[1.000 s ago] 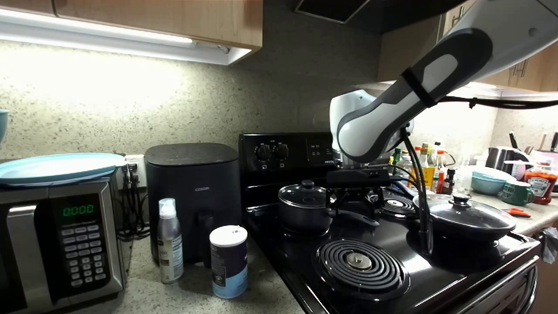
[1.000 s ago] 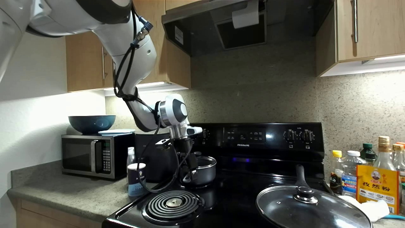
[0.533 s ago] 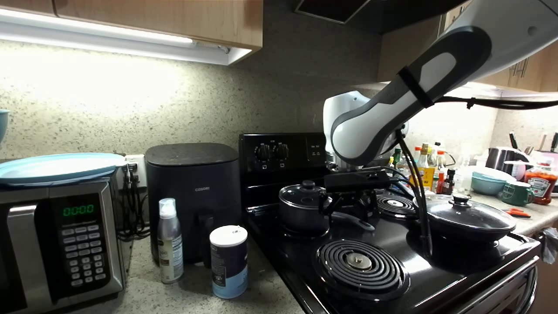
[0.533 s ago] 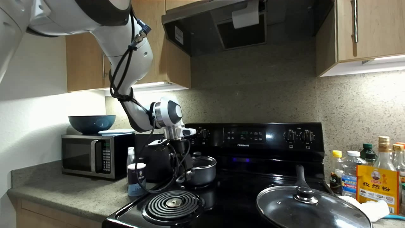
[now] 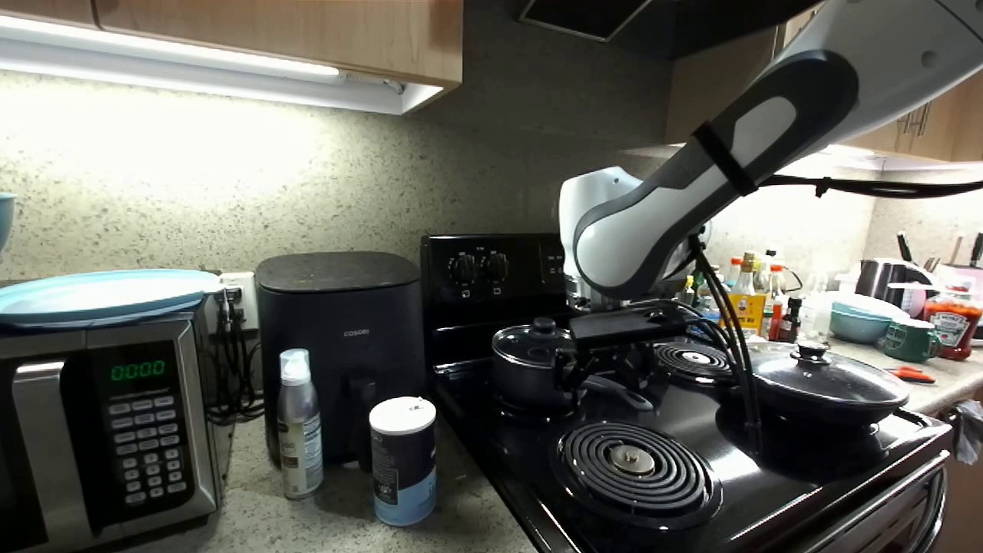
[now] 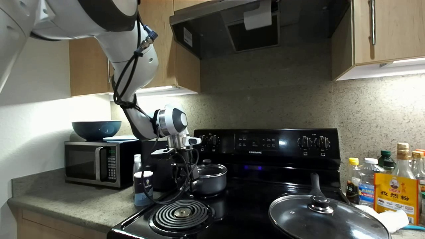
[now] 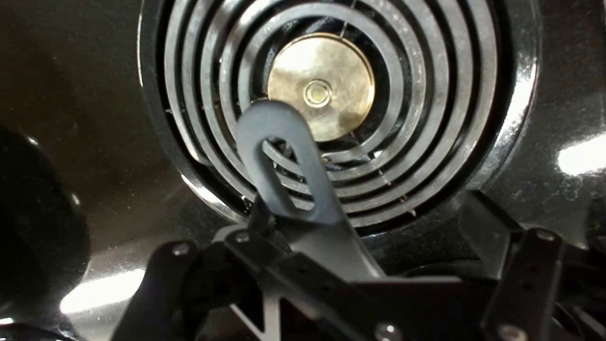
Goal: Move the pot on the front left plate to the back left plate
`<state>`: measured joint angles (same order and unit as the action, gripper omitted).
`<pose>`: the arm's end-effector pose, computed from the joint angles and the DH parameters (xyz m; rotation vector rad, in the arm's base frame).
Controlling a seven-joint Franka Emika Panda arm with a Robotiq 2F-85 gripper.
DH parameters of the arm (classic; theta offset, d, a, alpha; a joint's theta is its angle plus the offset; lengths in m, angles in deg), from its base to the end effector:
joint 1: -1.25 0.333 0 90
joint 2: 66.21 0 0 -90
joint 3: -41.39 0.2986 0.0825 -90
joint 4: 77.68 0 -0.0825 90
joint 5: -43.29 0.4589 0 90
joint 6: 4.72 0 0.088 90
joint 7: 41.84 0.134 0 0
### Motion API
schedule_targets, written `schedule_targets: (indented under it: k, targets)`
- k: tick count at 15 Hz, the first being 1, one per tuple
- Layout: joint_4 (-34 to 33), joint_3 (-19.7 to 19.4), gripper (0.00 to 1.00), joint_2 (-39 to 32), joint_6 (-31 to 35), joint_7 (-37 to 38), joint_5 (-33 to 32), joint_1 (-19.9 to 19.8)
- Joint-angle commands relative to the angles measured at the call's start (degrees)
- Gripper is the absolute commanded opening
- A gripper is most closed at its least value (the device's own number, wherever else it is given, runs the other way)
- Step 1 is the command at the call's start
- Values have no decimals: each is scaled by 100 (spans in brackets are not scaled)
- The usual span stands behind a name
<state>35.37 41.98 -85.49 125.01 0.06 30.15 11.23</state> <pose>0.6448 0.1096 0.2026 2.9112 -0.5846 0.0515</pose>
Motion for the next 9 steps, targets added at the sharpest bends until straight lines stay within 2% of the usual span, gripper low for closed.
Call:
schedule_targets:
  k: [1, 6, 9]
  targets:
    - [-7, -49, 100, 0, -8, -18, 24, 47]
    - [-7, -48, 100, 0, -8, -19, 23, 48]
    - [143, -110, 100, 271, 153, 216, -223, 151]
